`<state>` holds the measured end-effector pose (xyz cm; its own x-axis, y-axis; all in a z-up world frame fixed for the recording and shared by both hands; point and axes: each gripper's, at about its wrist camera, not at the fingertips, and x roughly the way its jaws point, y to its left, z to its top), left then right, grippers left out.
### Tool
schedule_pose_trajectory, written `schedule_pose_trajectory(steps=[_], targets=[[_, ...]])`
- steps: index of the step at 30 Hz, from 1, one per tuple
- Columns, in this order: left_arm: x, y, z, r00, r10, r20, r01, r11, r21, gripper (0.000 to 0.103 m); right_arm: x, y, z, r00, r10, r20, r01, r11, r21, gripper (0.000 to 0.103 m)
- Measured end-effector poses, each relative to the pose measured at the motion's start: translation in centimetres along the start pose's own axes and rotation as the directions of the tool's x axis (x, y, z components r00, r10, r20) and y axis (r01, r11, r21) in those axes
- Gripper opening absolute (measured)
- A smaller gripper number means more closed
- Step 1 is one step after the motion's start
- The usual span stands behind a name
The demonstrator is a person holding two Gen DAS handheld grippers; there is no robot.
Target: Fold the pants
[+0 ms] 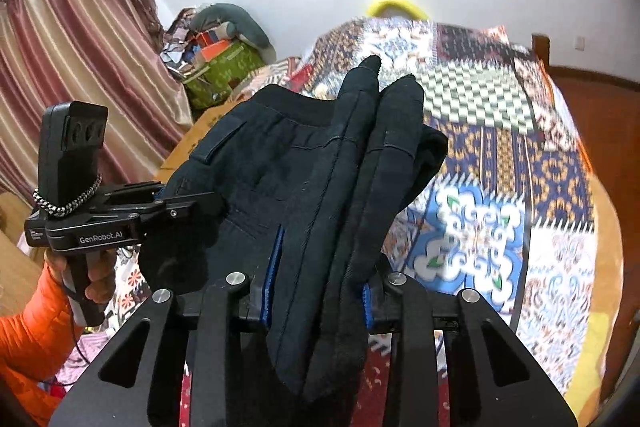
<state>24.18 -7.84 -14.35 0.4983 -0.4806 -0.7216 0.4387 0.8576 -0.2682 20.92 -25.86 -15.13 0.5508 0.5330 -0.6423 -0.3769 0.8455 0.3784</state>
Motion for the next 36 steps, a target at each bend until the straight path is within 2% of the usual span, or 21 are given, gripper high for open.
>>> schedule_pose_trajectory(steps=[9, 18, 26, 36], targets=[[-3.6, 2.7, 3.0, 0.991, 0.061, 0.122, -0.06, 0.998, -0.011, 0.029, 1.2, 2.4, 4.5, 0.998, 0.023, 0.067, -0.016, 0.994, -0.104, 0.029], [-5.6, 9.1, 5.4, 0.97, 0.136, 0.203, -0.122, 0.99, -0.076, 0.029, 6.1, 5.5, 9.3, 0.994, 0.07, 0.085, -0.053, 0.98, -0.191, 0.028], [-4.3, 16.2, 6.5, 0.964, 0.203, 0.174, -0.183, 0.975, -0.123, 0.029, 13.4, 7.4, 12.3, 0.994, 0.105, 0.037, -0.094, 0.971, -0.218, 0.028], [1.6, 24.2, 6.5, 0.97, 0.231, 0.081, -0.215, 0.962, -0.165, 0.029, 22.4, 7.3, 13.8, 0.996, 0.07, -0.059, -0.082, 0.969, -0.235, 0.028]])
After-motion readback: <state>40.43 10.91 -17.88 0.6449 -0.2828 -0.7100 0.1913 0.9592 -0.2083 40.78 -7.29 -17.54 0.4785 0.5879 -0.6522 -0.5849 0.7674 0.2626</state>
